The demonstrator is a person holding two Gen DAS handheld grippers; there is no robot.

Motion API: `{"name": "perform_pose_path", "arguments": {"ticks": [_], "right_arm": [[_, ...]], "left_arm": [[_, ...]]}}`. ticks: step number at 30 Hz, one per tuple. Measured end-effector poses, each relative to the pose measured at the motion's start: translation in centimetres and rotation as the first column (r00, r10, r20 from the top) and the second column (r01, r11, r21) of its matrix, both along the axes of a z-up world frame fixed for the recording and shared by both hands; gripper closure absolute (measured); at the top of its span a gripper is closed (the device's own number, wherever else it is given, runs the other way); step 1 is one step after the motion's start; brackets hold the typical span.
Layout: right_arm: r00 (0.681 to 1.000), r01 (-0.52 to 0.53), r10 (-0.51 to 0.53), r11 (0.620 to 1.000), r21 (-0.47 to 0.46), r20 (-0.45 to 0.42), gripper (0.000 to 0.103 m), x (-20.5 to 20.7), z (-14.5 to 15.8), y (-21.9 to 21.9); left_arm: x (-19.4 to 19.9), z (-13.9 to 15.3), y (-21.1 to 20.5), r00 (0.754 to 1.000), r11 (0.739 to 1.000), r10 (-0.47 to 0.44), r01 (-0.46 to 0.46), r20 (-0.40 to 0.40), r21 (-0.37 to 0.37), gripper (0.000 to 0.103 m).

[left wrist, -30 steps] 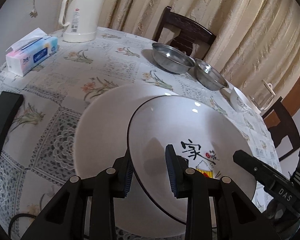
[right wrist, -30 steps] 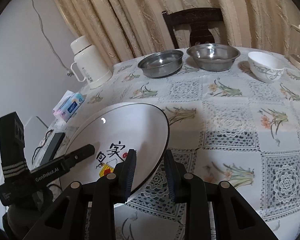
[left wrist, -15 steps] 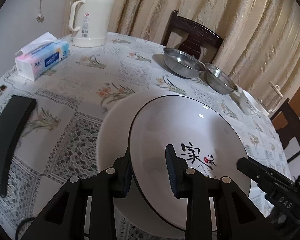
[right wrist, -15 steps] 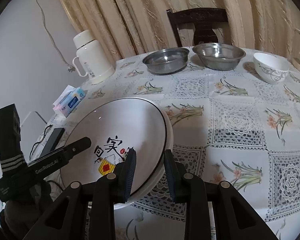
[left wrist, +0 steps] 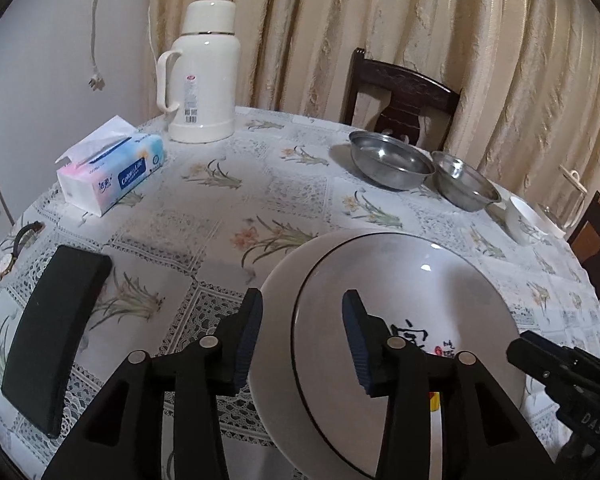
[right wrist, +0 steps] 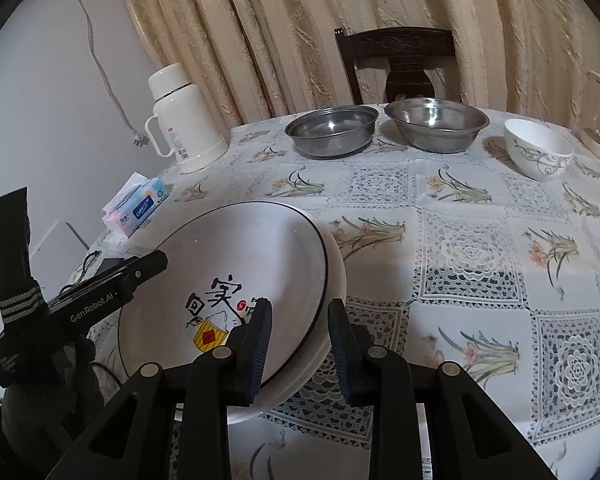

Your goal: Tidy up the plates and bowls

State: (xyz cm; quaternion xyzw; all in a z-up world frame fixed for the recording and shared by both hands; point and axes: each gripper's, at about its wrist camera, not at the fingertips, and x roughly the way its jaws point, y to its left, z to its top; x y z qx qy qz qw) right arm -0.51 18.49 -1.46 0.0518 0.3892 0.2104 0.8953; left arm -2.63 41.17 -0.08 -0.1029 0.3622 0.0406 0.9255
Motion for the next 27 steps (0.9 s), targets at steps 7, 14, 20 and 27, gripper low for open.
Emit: {"name": "perform_pose_path", "arguments": {"ticks": [7,14,20,27], "right_arm": [[1.000,0.015,-0.015,1.000,-0.001,-0.008,0.066,0.3,-0.4,-0.5],[0.999,0.032,-0.032,0.999,-0.004,-0.015,0.065,0.7,-0.7,-0.8],[0.999,0.034,-0.034,0.999,0.005,-0.018,0.061,0.9,-0.9,-0.9],[0.999,0.032,-0.032,0.999,0.014,-0.020,0.057,1.0,-1.0,-1.0]], "left_arm": [[0.6,-0.8,0.1,1.000,1.000,0.018,-0.018,-0.022,0.023,0.049],[1.2,-1.6,0.3,0.999,0.999,0.030,-0.028,-0.039,0.046,0.044],[1.6,-1.4,0.3,0.999,0.998,0.031,-0.029,-0.031,0.061,0.043],[2.2,-1.0,0.7,0.999,0.997,0.030,-0.029,-0.017,0.075,0.041]]}}
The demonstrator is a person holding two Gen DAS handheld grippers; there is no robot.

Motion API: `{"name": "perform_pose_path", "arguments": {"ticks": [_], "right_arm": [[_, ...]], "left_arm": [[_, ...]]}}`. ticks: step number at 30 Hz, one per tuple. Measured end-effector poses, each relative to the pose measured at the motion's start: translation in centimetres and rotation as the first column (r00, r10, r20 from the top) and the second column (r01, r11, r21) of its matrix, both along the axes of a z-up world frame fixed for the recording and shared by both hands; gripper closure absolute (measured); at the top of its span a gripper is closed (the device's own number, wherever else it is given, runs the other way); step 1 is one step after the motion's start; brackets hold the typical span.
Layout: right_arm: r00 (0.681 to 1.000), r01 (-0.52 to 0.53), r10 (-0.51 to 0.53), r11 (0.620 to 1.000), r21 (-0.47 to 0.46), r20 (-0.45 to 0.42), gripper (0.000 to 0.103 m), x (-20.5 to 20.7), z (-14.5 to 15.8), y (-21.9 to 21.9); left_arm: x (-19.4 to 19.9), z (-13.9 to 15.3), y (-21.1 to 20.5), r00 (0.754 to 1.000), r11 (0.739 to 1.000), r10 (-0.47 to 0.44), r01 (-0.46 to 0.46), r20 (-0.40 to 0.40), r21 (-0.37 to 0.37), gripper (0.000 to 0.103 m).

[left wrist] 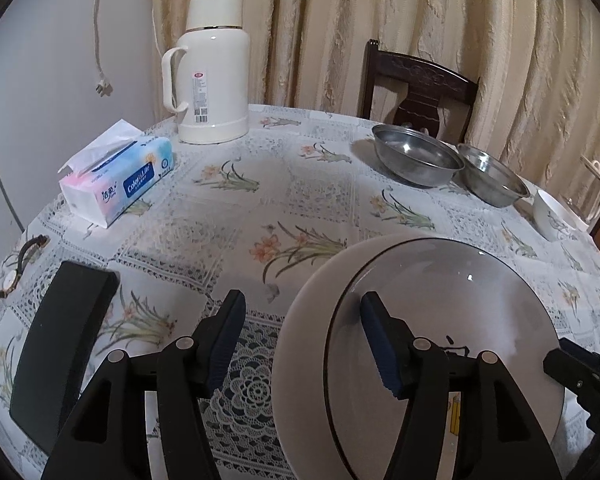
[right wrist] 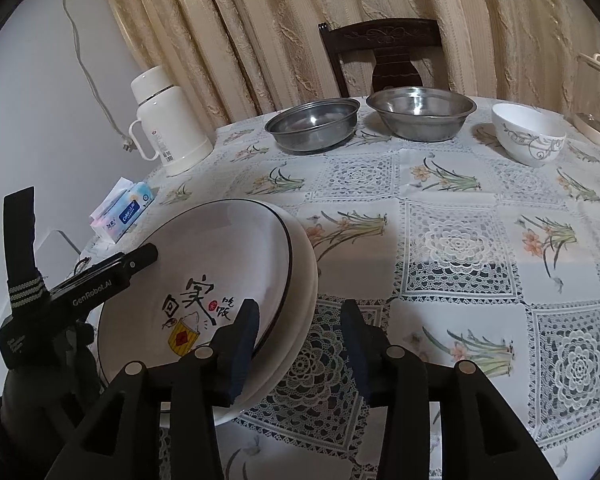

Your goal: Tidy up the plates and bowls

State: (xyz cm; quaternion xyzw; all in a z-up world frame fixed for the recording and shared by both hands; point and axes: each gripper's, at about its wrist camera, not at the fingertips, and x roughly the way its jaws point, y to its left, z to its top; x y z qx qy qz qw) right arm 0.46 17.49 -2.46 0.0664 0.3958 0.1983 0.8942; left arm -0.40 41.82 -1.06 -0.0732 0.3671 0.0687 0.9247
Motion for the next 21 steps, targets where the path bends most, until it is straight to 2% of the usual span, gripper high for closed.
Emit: {"name": "perform_pose_path", "arguments": {"ticks": [6,21], "right_arm": [[1.000,-0.003,0.003,1.000,0.000,0.003,0.055,0.02,0.01,-0.05],[1.000,0.007,-0.008,1.000,0.015,0.019,0.052,-0.06,0.31,-0.55]], "left_arm": [[0.37,-0.04,0.12,1.000,1.000,-0.004,0.004,0.002,0.013,0.036],[0.79,-0.09,0.18,1.000,1.000,0.003,-0.002,-0.009,0.024,0.035]]}}
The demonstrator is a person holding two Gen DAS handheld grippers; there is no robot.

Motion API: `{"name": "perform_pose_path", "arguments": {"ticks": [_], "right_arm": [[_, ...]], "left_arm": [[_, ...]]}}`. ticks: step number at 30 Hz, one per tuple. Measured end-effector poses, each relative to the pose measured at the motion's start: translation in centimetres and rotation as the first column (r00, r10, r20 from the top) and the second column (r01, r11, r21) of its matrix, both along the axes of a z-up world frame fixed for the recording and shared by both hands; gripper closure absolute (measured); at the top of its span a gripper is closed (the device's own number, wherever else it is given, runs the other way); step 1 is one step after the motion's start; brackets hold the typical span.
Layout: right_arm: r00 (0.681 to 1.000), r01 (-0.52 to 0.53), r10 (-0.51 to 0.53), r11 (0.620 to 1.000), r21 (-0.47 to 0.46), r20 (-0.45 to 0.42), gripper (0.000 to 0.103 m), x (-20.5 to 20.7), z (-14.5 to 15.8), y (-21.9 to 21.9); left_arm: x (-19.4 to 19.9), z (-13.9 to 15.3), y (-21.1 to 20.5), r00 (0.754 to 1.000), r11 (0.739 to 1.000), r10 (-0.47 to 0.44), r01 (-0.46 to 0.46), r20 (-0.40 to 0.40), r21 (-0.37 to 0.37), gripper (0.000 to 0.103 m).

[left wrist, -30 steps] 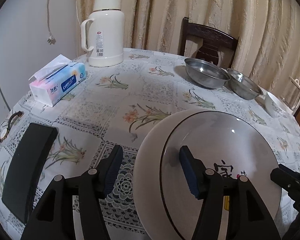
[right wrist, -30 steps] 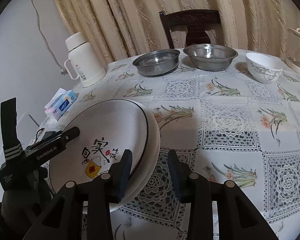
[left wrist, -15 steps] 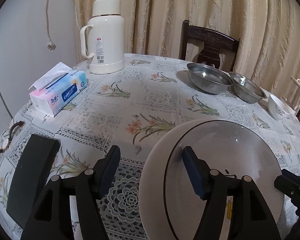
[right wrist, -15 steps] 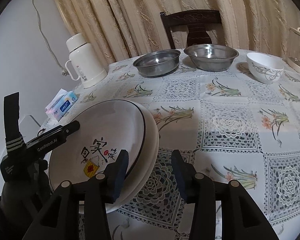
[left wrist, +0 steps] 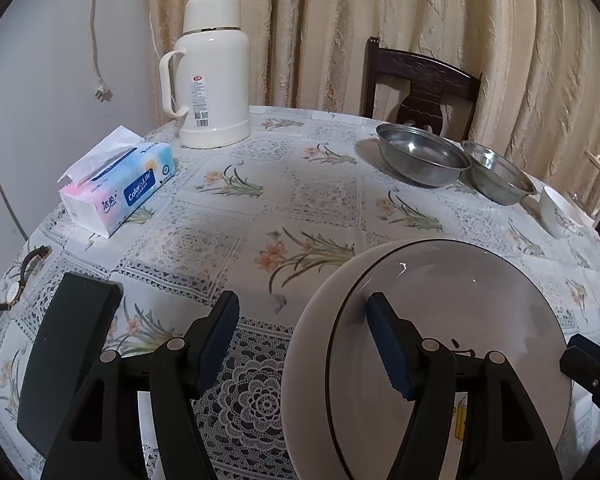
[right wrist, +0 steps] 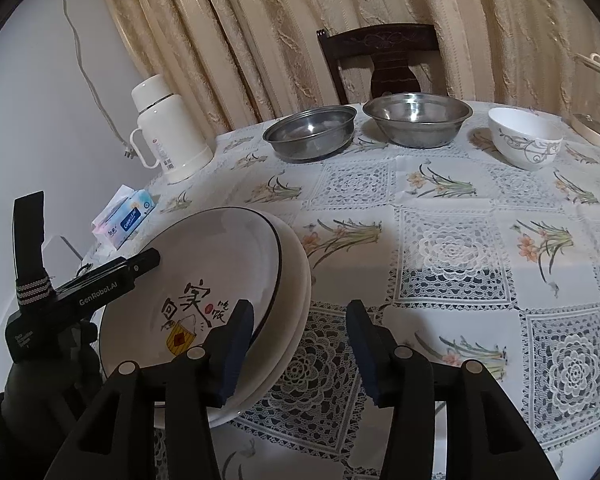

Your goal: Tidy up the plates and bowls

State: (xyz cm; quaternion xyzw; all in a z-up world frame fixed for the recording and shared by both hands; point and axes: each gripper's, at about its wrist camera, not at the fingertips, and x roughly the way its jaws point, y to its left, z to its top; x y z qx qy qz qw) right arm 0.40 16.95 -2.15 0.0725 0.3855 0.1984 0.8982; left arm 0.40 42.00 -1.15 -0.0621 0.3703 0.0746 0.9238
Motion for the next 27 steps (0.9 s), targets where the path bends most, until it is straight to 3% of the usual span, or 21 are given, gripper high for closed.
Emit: {"name": "perform_pose_path", "arguments": {"ticks": [12,27], "right_arm": [[1.000,0.008,-0.008,1.000,0.014,0.002,0.046,0.1,-0.1,-0.6],[0.999,0.050,-0.050,0.998,0.038,-0.004,0.043,0.8,0.0,-2.2]], "left_arm": [[-0.3,0.4,0.1,0.999,1.000,0.023,-0.023,-0.026,-0.015,0.035],[0.2,2.9,-2.1,0.999,0.999,-0.037,0.037,-0.002,-0.015,0.035]]}}
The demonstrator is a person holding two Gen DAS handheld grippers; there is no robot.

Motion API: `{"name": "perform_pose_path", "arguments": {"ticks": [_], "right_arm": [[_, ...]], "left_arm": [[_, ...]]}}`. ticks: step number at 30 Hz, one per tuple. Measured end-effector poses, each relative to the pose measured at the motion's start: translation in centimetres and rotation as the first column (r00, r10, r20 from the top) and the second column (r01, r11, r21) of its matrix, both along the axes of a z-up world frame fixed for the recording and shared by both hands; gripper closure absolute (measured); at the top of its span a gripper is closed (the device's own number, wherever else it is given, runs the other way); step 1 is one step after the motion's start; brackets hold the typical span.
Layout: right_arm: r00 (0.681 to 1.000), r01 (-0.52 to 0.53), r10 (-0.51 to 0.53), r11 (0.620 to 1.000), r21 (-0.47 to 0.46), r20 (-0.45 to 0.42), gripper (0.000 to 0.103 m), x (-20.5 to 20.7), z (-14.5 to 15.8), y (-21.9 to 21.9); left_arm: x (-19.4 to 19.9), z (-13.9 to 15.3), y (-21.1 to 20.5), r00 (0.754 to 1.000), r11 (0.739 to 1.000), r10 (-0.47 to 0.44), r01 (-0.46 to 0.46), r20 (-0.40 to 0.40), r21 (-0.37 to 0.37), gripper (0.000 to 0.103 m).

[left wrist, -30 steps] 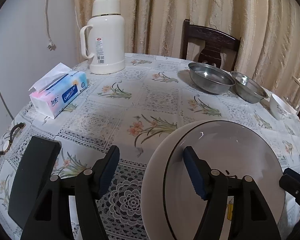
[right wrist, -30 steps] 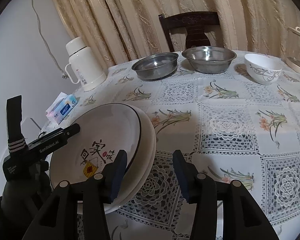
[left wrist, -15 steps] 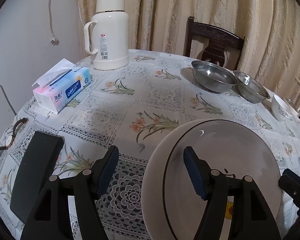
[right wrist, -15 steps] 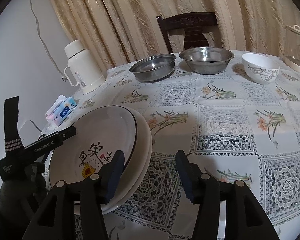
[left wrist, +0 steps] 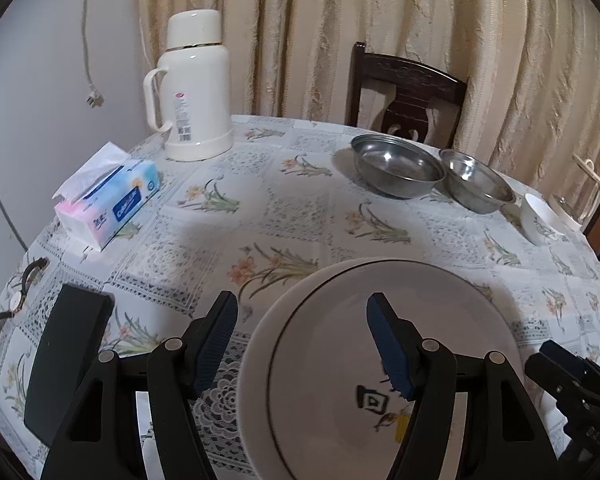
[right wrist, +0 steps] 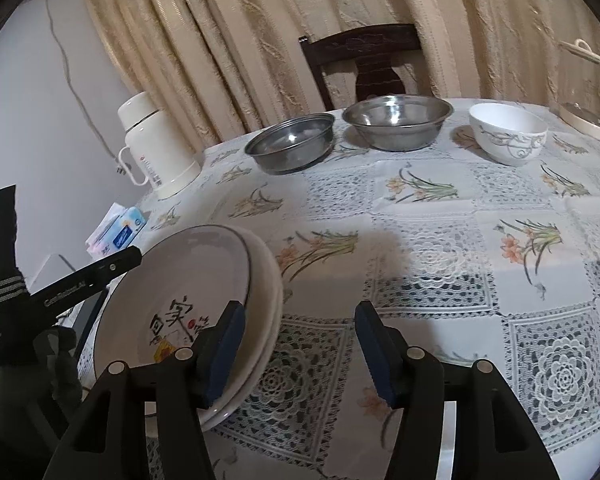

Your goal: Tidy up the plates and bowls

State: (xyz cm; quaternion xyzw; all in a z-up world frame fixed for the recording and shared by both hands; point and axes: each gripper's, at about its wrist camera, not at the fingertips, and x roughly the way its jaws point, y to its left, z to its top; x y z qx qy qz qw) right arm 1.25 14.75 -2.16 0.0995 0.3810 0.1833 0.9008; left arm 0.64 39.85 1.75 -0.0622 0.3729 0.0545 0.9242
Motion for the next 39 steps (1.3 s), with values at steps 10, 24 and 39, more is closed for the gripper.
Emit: {"name": "perform_pose_path", "arguments": {"ticks": [10,24,39], "right_arm": [[0.999,0.039,-0.039,0.999,-0.001,-0.010,0.043,0.8,0.1,-1.7],[0.990,0.138,-0.135,0.989,0.050,-0.051,0.043,4.4,1.7,-6.5],[0.983,0.146,-0.135,0.986,0.081,-0.124,0.042,9.9,1.9,-8.1]], "left_arm": [[1.8,1.0,-2.3,0.996,0.995,-0.086,0.085,-0.022,-0.050,0.034],[6.0,2.9,-5.8,0.969,0.958,-0.236,0.220,-0.068,-0.181,0.034],[14.2,4.6,-5.6,0.957,0.943,-0.266,0.234,-0.112,-0.238,0.034]]}}
